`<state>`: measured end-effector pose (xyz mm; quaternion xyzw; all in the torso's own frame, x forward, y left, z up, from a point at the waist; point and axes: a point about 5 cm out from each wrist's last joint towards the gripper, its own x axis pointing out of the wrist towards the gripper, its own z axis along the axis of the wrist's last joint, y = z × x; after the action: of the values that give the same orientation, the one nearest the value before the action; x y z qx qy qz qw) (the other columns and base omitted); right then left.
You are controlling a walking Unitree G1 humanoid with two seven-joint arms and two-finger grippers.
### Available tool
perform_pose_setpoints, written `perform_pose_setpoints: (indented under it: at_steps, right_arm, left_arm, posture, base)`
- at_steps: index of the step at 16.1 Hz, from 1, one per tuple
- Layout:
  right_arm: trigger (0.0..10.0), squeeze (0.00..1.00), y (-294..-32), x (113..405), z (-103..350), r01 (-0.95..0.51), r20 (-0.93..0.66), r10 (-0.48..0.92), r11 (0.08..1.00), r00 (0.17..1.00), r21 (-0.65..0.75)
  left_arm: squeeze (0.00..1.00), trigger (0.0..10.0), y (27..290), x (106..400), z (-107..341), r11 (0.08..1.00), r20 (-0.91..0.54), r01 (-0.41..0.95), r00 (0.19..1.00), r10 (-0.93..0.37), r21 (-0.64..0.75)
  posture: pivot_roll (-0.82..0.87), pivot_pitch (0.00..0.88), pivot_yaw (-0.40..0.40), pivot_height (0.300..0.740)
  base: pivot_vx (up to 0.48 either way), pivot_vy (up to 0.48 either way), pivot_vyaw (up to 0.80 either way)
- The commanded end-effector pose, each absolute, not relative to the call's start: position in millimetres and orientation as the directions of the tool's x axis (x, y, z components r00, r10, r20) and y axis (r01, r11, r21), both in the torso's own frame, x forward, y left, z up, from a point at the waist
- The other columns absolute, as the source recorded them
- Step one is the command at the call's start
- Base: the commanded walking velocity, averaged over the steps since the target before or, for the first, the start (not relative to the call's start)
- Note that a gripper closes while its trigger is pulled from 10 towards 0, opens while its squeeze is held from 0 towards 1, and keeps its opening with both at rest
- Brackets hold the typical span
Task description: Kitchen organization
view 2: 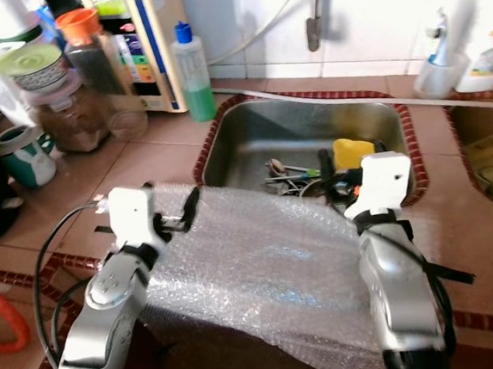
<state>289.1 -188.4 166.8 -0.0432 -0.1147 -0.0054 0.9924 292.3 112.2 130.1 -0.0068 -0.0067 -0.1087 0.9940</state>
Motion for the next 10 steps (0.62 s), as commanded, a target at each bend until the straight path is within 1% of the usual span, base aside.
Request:
perform_pose_setpoints:
  at_steps: [1,2,3,4,5,7,8,9,10]
  right_arm:
    - [10.0,0.98,-177,283,176,-0.006,0.245,0.028,0.996,0.969,-0.093]
    - [10.0,0.98,-174,279,178,-0.012,0.241,0.035,0.995,0.970,-0.097]
    - [10.0,0.91,-174,276,180,-0.009,0.236,0.028,0.997,0.971,-0.083]
    - [10.0,0.77,-174,274,181,-0.001,0.217,0.020,0.996,0.976,-0.084]
    - [10.0,0.74,-172,273,183,-0.014,0.213,0.024,0.999,0.977,-0.052]
    - [10.0,0.68,-170,274,186,-0.036,0.199,0.049,0.997,0.979,-0.069]
    - [10.0,0.60,-170,276,189,-0.045,0.201,0.059,0.996,0.978,-0.076]
    - [10.0,0.57,-170,277,192,-0.048,0.198,0.062,0.996,0.978,-0.079]
    - [10.0,0.57,-170,278,192,-0.048,0.196,0.063,0.996,0.979,-0.080]
  left_arm:
    - [0.00,10.0,125,296,131,0.987,0.024,0.158,0.987,-0.158,0.007]
    - [0.00,10.0,128,297,130,0.988,0.025,0.152,0.988,-0.152,-0.001]
    - [0.00,10.0,129,297,130,0.989,0.021,0.145,0.989,-0.145,-0.002]
    - [0.00,10.0,129,297,129,0.988,0.015,0.157,0.988,-0.157,0.004]
    - [0.00,10.0,126,297,127,0.987,-0.001,0.161,0.987,-0.161,-0.020]
    - [0.00,10.0,119,298,126,0.985,-0.001,0.167,0.986,-0.168,-0.035]
    - [0.00,10.0,114,299,126,0.985,0.005,0.166,0.986,-0.166,-0.043]
    - [0.00,10.0,113,299,125,0.987,0.006,0.161,0.987,-0.161,-0.027]
    - [0.00,10.0,112,300,125,0.987,0.006,0.158,0.987,-0.158,-0.023]
  posture:
    - [-0.09,0.004,0.127,0.740]
    - [-0.09,0.001,0.128,0.740]
    - [-0.10,0.001,0.127,0.740]
    - [-0.11,0.000,0.125,0.740]
    - [-0.11,0.003,0.121,0.740]
    - [-0.12,0.000,0.111,0.740]
    - [-0.12,0.000,0.105,0.740]
    - [-0.13,0.000,0.094,0.740]
    - [-0.13,0.000,0.091,0.740]
  base:
    - [0.000,0.000,0.00]
    - [0.000,0.000,0.00]
    - [0.000,0.000,0.00]
    - [0.000,0.000,-0.44]
    - [0.000,0.000,-0.80]
    - [0.000,0.000,-0.80]
    - [0.000,0.000,-0.80]
    - [0.000,0.000,-0.80]
    - [0.000,0.000,-0.80]
